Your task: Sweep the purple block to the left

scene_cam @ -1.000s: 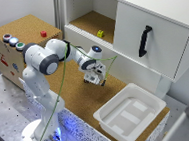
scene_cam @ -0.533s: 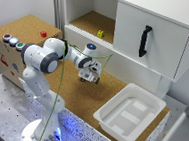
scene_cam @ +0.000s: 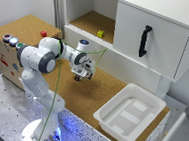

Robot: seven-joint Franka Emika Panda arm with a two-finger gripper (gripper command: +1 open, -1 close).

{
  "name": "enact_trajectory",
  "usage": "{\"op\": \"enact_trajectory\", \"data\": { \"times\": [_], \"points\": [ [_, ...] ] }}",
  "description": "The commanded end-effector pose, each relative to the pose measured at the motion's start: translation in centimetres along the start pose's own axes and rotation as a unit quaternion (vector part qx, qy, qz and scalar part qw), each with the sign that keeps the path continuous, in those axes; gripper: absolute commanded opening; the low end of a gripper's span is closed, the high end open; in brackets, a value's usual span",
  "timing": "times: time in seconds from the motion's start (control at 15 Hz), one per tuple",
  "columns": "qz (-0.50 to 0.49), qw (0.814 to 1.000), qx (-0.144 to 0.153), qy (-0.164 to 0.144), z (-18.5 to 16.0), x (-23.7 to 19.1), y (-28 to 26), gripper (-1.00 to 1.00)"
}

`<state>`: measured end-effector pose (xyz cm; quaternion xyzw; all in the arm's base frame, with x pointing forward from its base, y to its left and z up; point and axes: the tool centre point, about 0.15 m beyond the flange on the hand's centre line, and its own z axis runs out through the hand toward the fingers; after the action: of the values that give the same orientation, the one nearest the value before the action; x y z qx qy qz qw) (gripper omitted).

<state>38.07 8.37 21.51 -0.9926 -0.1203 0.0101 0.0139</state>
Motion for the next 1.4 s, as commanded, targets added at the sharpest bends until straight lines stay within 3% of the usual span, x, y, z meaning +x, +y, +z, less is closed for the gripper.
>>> {"op": "enact_trajectory", "data": {
  "times": [0.0,0.67,1.0,1.13,1.2,1.33],
  "points": [
    [0.024,0.999,-0.016,0.014,1.4,-0.5,-4.0,-1.0],
    [0.047,0.998,-0.005,0.036,1.3,0.5,-6.2,-1.0],
    [0.049,0.997,-0.027,0.057,-3.9,-1.2,-5.9,-1.0],
    [0.03,0.998,-0.012,0.051,-5.3,-1.6,-6.2,-1.0],
    [0.018,0.999,-0.005,0.044,-5.7,-1.8,-6.5,1.0],
    [-0.007,0.999,0.003,0.048,-6.4,-2.2,-6.9,1.0]
  ]
}}
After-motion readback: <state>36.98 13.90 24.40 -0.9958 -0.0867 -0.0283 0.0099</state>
